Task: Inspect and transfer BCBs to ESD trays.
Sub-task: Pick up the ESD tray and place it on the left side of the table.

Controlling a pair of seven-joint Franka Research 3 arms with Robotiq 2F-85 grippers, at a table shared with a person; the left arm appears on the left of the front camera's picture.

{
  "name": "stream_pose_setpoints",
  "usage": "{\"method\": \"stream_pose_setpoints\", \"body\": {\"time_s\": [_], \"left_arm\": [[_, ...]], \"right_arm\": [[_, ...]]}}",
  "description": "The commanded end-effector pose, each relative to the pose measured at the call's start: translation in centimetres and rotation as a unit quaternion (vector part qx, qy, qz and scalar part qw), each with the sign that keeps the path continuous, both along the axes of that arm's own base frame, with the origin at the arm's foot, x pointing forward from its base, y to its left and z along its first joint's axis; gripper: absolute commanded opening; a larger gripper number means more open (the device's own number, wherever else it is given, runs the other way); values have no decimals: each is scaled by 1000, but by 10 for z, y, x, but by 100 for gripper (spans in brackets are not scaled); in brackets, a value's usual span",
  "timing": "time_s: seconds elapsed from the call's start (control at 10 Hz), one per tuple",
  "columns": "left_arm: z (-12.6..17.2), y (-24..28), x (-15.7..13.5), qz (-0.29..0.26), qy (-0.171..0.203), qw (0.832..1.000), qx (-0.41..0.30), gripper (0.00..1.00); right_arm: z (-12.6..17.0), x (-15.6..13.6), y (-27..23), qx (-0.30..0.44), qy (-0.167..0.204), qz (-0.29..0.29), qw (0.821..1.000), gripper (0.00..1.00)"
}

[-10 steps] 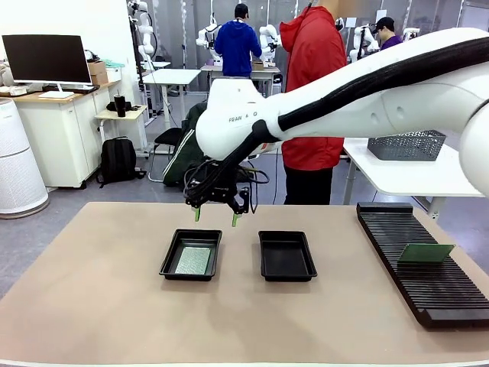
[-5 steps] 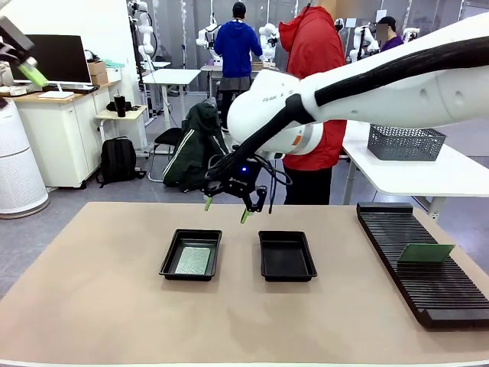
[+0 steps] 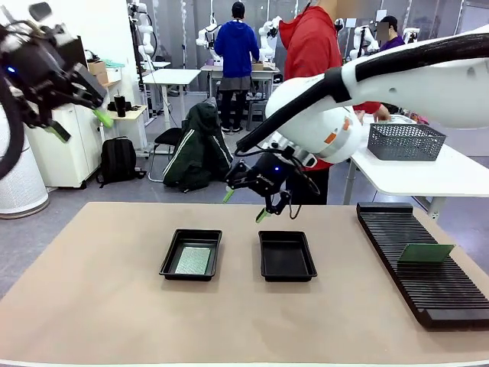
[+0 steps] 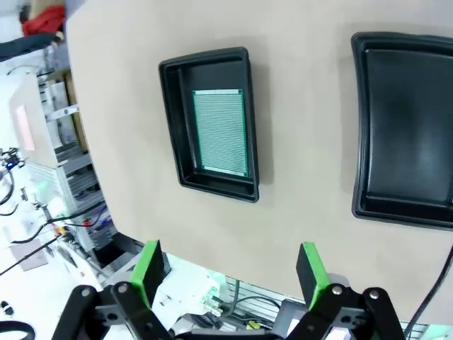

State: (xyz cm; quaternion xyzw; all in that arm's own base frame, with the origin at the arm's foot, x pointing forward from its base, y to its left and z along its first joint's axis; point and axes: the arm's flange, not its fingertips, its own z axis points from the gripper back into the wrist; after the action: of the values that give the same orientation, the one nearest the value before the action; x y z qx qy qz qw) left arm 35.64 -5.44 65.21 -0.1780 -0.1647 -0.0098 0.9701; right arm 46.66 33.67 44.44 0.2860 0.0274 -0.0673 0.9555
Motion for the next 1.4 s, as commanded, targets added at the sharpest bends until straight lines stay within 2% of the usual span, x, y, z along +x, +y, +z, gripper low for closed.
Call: {"method": "stream_pose_setpoints", "body": {"time_s": [0.0,0.3,0.5,0.7,0.8,1.3], "left_arm": [[-24,-26,12,19,-5,1000,21,100],[-62,-71,35,24,4,998,55,100],[-84,-96,46,24,-4,997,74,100],[-113,-116,63,20,18,995,91,100],[-125,-123,69,18,29,995,95,100],[-195,-138,96,6,86,988,128,100]], "right_arm": [[-12,-11,-32,59,-14,2,998,100],[-17,-17,-68,89,-23,-19,996,100],[-19,-20,-88,112,-32,-24,993,100],[-19,-22,-104,125,-34,-25,991,100],[-12,-13,-86,102,-23,-29,994,100],[-12,-13,-86,102,-23,-29,994,100]]}}
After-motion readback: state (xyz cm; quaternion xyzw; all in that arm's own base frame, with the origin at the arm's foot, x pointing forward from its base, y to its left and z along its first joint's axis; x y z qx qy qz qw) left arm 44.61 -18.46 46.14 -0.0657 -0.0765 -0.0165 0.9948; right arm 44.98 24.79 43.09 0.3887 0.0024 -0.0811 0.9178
